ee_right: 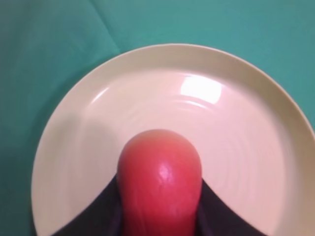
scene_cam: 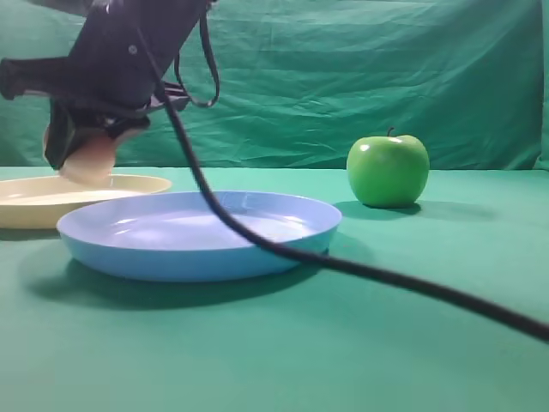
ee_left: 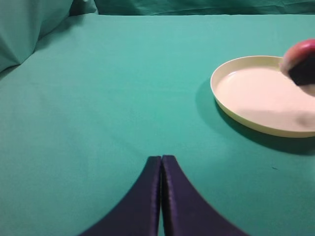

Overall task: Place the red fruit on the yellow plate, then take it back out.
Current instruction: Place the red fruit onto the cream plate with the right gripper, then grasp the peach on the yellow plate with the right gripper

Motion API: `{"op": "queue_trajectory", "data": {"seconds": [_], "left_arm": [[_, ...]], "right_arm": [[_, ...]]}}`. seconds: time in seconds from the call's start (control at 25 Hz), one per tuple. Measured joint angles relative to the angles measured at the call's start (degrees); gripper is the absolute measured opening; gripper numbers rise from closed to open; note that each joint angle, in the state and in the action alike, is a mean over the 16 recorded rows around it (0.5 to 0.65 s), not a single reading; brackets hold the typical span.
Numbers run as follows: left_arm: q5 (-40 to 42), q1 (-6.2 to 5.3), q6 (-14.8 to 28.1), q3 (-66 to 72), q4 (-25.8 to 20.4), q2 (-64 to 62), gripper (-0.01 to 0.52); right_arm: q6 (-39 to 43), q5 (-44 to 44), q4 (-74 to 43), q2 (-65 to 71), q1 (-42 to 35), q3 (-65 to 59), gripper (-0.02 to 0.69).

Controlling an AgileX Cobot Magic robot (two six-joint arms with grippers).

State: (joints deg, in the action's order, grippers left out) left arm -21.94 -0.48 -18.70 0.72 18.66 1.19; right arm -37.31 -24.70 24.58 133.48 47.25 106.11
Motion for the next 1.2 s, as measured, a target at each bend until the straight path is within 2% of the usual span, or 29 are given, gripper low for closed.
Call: {"op": "queue_trajectory", "data": {"seconds": [0.2, 0.32, 0.44, 0.68, 0.88, 1.0, 1.2], "left_arm": [[0.0, 0.00, 0.0, 0.0, 0.0, 0.0, 0.000], [0.0, 0.00, 0.0, 0.0, 0.0, 0.0, 0.000], [0.0, 0.00, 0.0, 0.0, 0.0, 0.0, 0.000], [0.0, 0.00, 0.0, 0.0, 0.0, 0.0, 0.000], [0.0, 0.00, 0.0, 0.0, 0.0, 0.0, 0.000], [0.0, 0.00, 0.0, 0.0, 0.0, 0.0, 0.000], [0.0, 0.00, 0.0, 0.0, 0.0, 0.0, 0.000]], "right_arm": [[-0.5, -3.3, 0.1, -2.7, -0.8, 0.2, 0.564], [0.3, -7.1, 0.1, -6.0, -1.8, 0.3, 0.551], [2.0, -12.1, -0.1, -10.3, -3.2, 0.3, 0.459], [7.2, -21.7, -0.8, -20.8, -6.6, -0.3, 0.217], [11.8, -26.0, -1.3, -30.9, -8.8, -4.0, 0.051], [13.6, -26.0, -1.5, -37.5, -9.6, -8.6, 0.008], [15.0, -22.5, -1.4, -49.5, -10.1, -19.8, 0.000]]}}
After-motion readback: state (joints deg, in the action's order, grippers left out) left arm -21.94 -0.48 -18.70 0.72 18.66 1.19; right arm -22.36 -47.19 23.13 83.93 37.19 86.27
